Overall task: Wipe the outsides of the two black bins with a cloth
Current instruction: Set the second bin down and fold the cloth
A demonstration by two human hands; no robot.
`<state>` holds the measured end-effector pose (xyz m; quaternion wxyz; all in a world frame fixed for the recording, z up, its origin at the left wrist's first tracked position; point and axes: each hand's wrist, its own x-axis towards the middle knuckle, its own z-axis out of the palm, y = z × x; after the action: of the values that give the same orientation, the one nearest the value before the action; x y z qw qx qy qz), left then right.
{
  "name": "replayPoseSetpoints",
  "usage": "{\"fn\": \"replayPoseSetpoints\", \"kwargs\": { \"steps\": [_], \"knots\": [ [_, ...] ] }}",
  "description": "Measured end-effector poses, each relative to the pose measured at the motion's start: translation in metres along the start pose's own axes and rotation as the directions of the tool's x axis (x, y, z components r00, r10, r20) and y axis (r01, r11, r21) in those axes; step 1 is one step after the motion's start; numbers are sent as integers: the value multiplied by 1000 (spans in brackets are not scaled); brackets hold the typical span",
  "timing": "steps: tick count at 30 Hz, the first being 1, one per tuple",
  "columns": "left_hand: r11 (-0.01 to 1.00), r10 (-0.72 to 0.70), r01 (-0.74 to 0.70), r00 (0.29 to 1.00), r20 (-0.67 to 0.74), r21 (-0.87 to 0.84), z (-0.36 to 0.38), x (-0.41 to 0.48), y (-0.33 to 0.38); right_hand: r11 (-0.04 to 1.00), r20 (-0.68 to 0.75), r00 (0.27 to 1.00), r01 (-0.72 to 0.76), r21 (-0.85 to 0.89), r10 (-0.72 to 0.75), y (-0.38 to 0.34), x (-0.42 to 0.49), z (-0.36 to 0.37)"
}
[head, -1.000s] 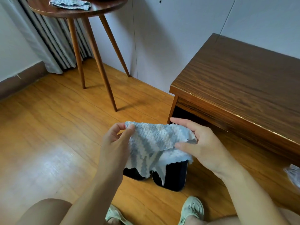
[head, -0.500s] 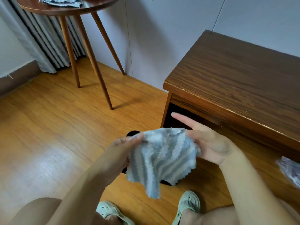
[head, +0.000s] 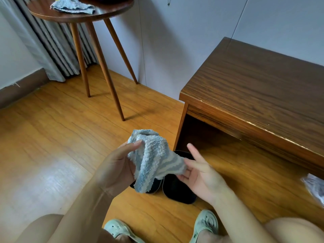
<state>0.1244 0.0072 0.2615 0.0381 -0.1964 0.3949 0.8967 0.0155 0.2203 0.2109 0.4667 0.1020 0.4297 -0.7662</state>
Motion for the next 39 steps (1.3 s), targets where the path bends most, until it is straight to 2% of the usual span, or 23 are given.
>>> {"fn": "replayPoseSetpoints", "kwargs": {
  "steps": [3,5,6,8,9,11,14,15,16,19,21,22,23,24,25,27,28,29,31,32,35,37,39],
  "knots": [
    [966,33,14,984,-176,257,-2,-3,7,970,-17,977,211,-123,-215,-19,-9,11],
    [853,164,34,930,-329,521,-6,-3,8,905,12,950,302,-299,-313,-35,-18,15],
    [791,242,43,894,-377,610,-8,-2,8,841,36,931,344,-418,-363,-41,-22,16],
    [762,345,17,836,-427,647,-8,-1,7,650,99,892,394,-650,-442,-51,-28,15],
    [765,371,-22,833,-412,644,-7,0,8,555,122,879,393,-734,-461,-54,-30,15],
    [739,396,-92,861,-320,667,-3,-1,11,373,158,857,370,-851,-491,-58,-34,13],
    [673,381,-122,902,-201,730,-1,-2,15,28,209,787,276,-961,-580,-60,-37,11],
    [613,395,-106,899,-188,783,-1,-1,15,-48,219,761,240,-969,-610,-61,-37,10],
    [509,428,-76,887,-176,858,0,1,15,-89,223,742,217,-972,-632,-61,-37,10],
    [130,568,-6,820,-69,992,9,4,9,-142,238,720,192,-971,-652,-62,-37,8],
    [34,616,-17,788,-7,999,14,5,10,-128,205,739,161,-979,-642,-67,-38,7],
    [30,615,-35,788,9,999,11,6,11,-103,180,755,149,-984,-630,-71,-38,5],
    [69,593,-62,805,10,996,8,5,15,-46,150,778,154,-987,-610,-76,-39,4],
    [170,550,-100,835,-11,980,6,4,19,73,117,810,193,-979,-574,-81,-39,2],
    [331,484,-147,874,-34,932,5,3,24,264,89,851,258,-930,-518,-85,-40,2],
    [699,334,-191,939,-79,689,3,1,27,677,51,919,324,-661,-391,-89,-40,3],
    [812,267,-153,955,-126,564,4,1,25,789,25,939,302,-535,-342,-89,-39,4],
    [873,212,-99,959,-188,478,5,2,23,842,-7,951,270,-467,-308,-87,-37,3],
    [892,156,2,937,-313,451,6,5,17,868,-77,959,212,-450,-274,-83,-32,5],
    [878,173,22,917,-360,479,5,8,15,865,-110,955,195,-462,-274,-81,-31,4],
    [813,314,6,837,-447,582,9,11,7,822,-191,920,192,-537,-341,-76,-29,6],
    [781,384,-37,816,-433,624,26,9,2,783,-200,907,189,-593,-371,-65,-30,17],
    [783,368,-105,873,-320,614,50,6,-7,775,-158,916,209,-597,-368,-50,-31,33]
  ]
}}
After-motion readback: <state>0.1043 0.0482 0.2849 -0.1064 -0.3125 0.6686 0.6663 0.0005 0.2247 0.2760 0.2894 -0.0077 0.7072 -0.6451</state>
